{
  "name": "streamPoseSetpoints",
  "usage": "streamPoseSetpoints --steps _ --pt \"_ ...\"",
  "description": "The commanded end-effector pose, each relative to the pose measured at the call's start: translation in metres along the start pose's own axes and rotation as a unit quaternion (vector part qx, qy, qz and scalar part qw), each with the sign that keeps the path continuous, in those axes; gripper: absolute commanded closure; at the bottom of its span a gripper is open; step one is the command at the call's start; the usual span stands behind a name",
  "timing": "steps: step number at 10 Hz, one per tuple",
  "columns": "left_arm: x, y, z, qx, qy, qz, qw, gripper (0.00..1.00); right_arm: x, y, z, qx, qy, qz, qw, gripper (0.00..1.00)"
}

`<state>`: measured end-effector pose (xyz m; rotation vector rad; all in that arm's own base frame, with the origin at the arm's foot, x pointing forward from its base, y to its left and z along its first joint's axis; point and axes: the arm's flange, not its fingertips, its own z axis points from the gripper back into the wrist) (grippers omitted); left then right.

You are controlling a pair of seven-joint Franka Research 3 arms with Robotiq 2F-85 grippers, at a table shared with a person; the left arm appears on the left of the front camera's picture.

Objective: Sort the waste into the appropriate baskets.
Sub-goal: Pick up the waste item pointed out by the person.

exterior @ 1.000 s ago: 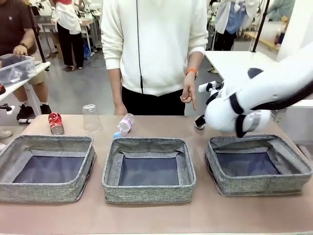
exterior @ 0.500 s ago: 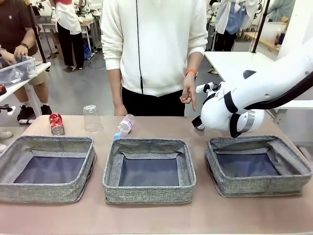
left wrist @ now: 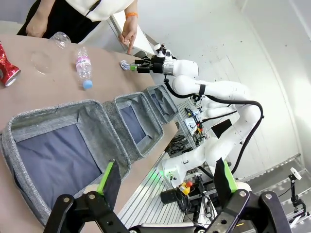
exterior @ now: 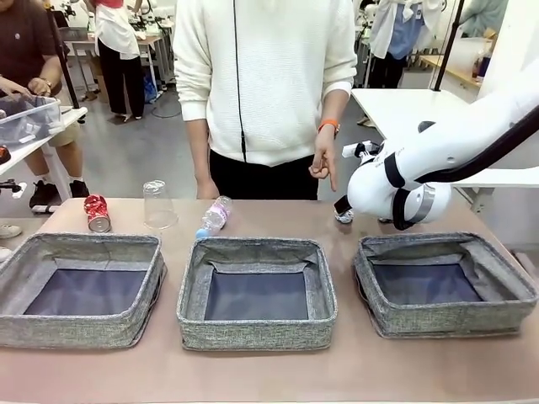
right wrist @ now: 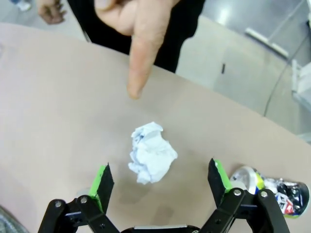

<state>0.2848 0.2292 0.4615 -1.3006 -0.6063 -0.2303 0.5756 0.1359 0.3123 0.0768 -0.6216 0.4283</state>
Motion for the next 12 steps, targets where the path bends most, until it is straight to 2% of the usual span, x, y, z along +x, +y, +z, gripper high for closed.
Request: streamPoseSetpoints --steps 1,4,5,6,7,8,10,11,12 --pt "0.001 -0.002 0.0 -0.009 -0.006 -0.012 1.0 0.0 0.005 -0.007 -0.012 0.014 0.001 0.01 1.0 0.0" --pt "0.001 -0.002 0.0 -0.009 -0.006 -0.012 1.0 0.0 0.004 -0.009 -0.028 0.017 0.006 0.012 1.0 0.0" --pt "0.001 -0.002 0.0 -0.009 -0.006 -0.012 1.0 0.0 0.006 -0.008 -0.032 0.012 0.011 0.02 1.0 0.08" --pt "0.001 -0.002 0.0 -0.009 -0.006 -0.012 1.0 0.0 0.005 -0.006 -0.032 0.013 0.012 0.017 1.0 0.6" --pt "0.001 -0.002 0.0 -0.009 -0.006 -0.012 1.0 0.0 0.005 -0.005 -0.031 0.014 0.006 0.019 1.0 0.68" --pt "0.001 -0.002 0.0 -0.009 -0.006 -0.012 1.0 0.0 0.005 -0.005 -0.032 0.023 0.005 0.018 1.0 1.0" --pt "0.001 -0.002 0.0 -0.009 -0.006 -0.012 1.0 0.0 0.005 -0.005 -0.032 0.023 0.007 0.016 1.0 1.0" --pt "0.001 -0.002 0.0 -0.009 -0.006 -0.012 1.0 0.0 0.005 -0.006 -0.032 0.023 0.01 0.014 1.0 0.85" --pt "0.001 -0.002 0.0 -0.009 -0.006 -0.012 1.0 0.0 0.004 -0.007 -0.032 0.023 0.013 0.012 1.0 0.95"
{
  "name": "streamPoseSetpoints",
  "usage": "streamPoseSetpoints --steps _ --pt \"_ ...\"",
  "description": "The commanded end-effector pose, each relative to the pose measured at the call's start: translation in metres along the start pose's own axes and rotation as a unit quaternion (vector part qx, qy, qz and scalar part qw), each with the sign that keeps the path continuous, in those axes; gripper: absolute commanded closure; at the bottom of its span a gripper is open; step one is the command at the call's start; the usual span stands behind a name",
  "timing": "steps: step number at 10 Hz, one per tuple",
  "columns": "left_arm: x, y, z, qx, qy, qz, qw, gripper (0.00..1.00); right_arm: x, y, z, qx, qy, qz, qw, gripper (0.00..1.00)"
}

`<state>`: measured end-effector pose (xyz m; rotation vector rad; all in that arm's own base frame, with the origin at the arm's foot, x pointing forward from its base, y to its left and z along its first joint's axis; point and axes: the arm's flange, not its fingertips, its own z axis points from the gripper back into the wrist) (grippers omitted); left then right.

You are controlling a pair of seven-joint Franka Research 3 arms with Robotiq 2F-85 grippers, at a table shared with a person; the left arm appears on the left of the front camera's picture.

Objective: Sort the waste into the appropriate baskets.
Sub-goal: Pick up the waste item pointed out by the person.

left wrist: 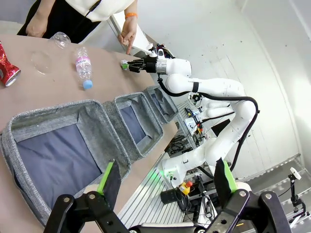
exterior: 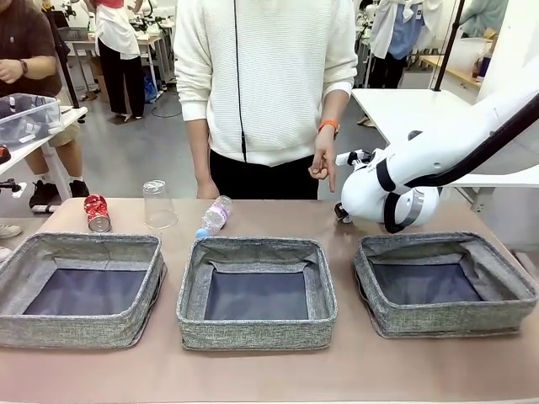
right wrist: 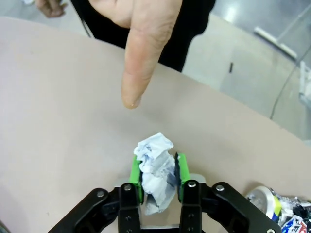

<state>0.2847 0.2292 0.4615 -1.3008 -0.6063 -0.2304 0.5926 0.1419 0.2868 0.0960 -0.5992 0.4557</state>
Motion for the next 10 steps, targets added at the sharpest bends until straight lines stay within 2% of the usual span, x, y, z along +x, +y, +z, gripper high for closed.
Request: streamPoseSetpoints --steps 1,4,5,6,7,8,9,10 --pt "0.001 -0.002 0.0 -0.009 -0.006 -0.012 1.0 0.0 0.003 -0.008 0.0 0.007 0.008 0.0 1.0 1.0" --pt "0.001 -0.002 0.0 -0.009 -0.006 -0.012 1.0 0.0 0.0 -0.01 0.011 0.008 0.014 -0.006 1.0 1.0" --pt "0.001 -0.002 0.0 -0.009 -0.006 -0.012 1.0 0.0 -0.001 -0.009 0.021 0.019 0.035 -0.031 0.999 1.0" --pt "0.001 -0.002 0.0 -0.009 -0.006 -0.012 1.0 0.0 -0.004 -0.003 0.05 0.043 0.067 -0.06 0.995 1.0" --pt "0.001 -0.002 0.0 -0.009 -0.006 -0.012 1.0 0.0 -0.01 0.008 0.094 0.014 0.069 -0.055 0.996 1.0" --pt "0.001 -0.002 0.0 -0.009 -0.006 -0.012 1.0 0.0 -0.021 0.031 0.154 -0.063 0.049 -0.052 0.995 1.0" --pt "0.001 -0.002 0.0 -0.009 -0.006 -0.012 1.0 0.0 -0.035 0.056 0.207 -0.095 0.005 -0.041 0.995 1.0" --pt "0.001 -0.002 0.0 -0.009 -0.006 -0.012 1.0 0.0 -0.051 0.073 0.242 -0.109 -0.026 -0.04 0.993 1.0"
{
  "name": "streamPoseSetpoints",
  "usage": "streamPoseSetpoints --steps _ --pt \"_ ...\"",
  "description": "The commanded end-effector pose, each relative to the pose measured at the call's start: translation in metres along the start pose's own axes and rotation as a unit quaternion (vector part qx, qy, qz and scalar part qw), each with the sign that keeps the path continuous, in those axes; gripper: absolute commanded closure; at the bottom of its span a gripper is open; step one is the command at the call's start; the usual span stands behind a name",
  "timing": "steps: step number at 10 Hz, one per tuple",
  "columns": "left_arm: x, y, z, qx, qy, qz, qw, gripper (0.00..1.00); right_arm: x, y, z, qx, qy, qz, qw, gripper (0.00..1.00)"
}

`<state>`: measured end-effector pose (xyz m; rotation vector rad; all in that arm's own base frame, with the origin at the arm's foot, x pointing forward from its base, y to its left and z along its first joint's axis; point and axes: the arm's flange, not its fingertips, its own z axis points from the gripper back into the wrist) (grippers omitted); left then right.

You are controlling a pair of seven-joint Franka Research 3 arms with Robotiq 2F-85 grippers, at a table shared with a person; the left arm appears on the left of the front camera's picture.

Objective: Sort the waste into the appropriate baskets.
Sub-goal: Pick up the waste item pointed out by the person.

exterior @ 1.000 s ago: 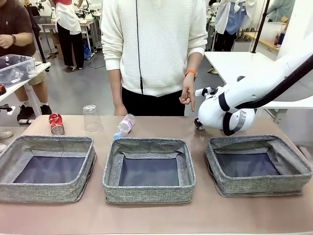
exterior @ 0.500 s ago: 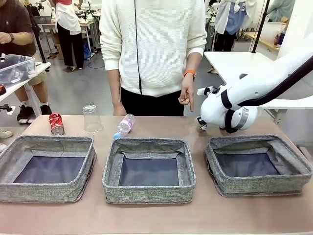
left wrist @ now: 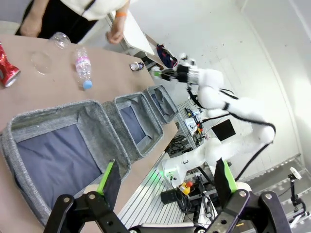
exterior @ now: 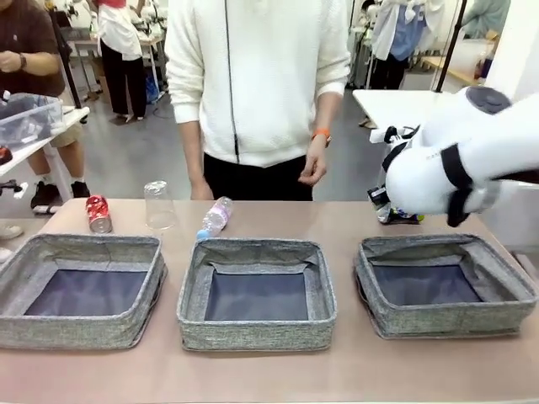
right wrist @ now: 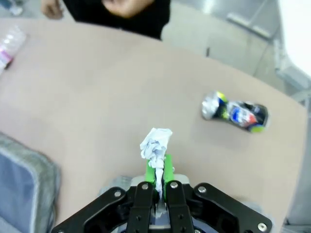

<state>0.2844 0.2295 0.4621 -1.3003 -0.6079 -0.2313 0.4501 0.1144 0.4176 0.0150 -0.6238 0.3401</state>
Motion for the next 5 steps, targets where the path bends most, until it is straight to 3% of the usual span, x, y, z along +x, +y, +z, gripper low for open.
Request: streamPoseSetpoints --steps 1,2,3,4,5 --pt "0.001 -0.002 -0.001 -0.009 -0.005 -0.012 1.0 0.0 -0.03 0.045 0.082 -0.046 -0.04 0.015 0.998 1.0" --pt "0.001 -0.002 -0.001 -0.009 -0.005 -0.012 1.0 0.0 -0.037 0.052 0.084 -0.042 -0.029 0.034 0.998 1.0" --pt "0.001 -0.002 -0.001 -0.009 -0.005 -0.012 1.0 0.0 -0.018 0.014 0.044 -0.021 -0.028 0.01 0.999 1.0" --pt "0.001 -0.002 -0.001 -0.009 -0.005 -0.012 1.0 0.0 -0.018 0.014 0.044 -0.021 -0.028 0.01 0.999 1.0" --pt "0.001 -0.002 -0.001 -0.009 -0.005 -0.012 1.0 0.0 -0.018 0.034 0.083 -0.036 -0.042 0.027 0.998 0.94"
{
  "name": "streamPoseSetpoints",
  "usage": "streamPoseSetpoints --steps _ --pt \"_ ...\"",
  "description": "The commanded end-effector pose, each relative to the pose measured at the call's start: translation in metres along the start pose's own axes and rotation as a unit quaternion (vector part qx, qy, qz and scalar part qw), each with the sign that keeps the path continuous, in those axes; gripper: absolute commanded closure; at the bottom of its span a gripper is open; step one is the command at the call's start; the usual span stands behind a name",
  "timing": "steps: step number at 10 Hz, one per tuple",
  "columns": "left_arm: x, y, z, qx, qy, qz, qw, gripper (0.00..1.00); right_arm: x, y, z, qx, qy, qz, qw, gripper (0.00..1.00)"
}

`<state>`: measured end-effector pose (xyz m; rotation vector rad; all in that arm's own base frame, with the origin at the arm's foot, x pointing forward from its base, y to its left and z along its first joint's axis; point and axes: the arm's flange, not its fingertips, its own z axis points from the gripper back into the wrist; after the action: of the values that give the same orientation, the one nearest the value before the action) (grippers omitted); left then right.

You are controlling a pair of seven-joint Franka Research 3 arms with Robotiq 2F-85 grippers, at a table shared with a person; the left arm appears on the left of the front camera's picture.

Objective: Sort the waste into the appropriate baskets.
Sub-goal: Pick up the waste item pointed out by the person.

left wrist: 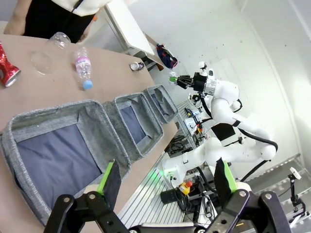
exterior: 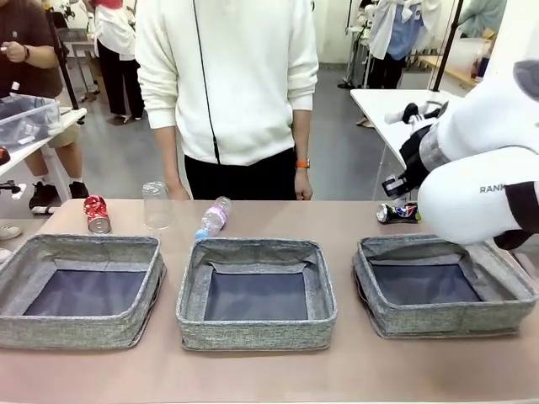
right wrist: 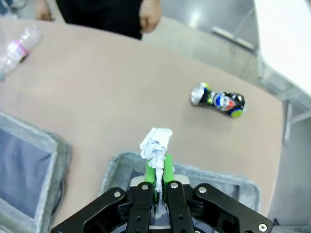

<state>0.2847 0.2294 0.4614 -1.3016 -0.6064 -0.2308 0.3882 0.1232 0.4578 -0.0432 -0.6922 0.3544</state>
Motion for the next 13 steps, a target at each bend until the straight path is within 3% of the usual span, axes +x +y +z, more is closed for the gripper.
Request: streamPoseSetpoints --steps 1,3,4,6,8,9,11,13 --pt "0.001 -0.003 0.0 -0.009 -0.006 -0.012 1.0 0.0 0.024 0.01 0.003 0.105 -0.06 -0.04 0.992 0.94" --pt "0.001 -0.003 0.0 -0.009 -0.006 -0.012 1.0 0.0 0.078 0.025 0.045 0.123 0.004 -0.042 0.992 0.94" --pt "0.001 -0.003 0.0 -0.009 -0.006 -0.012 1.0 0.0 0.12 0.05 0.078 0.062 0.103 -0.078 0.99 0.94" --pt "0.001 -0.003 0.0 -0.009 -0.006 -0.012 1.0 0.0 0.16 0.107 0.139 0.117 0.089 -0.009 0.989 0.94" --pt "0.001 -0.003 0.0 -0.009 -0.006 -0.012 1.0 0.0 0.183 0.157 0.182 0.104 0.093 0.009 0.99 0.94" --pt "0.001 -0.003 0.0 -0.009 -0.006 -0.012 1.0 0.0 0.188 0.175 0.2 0.127 0.078 0.016 0.989 0.94" --pt "0.001 -0.003 0.0 -0.009 -0.006 -0.012 1.0 0.0 0.192 0.198 0.227 0.158 0.052 0.036 0.985 0.94" --pt "0.001 -0.003 0.0 -0.009 -0.006 -0.012 1.0 0.0 0.202 0.206 0.242 0.146 0.038 0.03 0.988 0.94"
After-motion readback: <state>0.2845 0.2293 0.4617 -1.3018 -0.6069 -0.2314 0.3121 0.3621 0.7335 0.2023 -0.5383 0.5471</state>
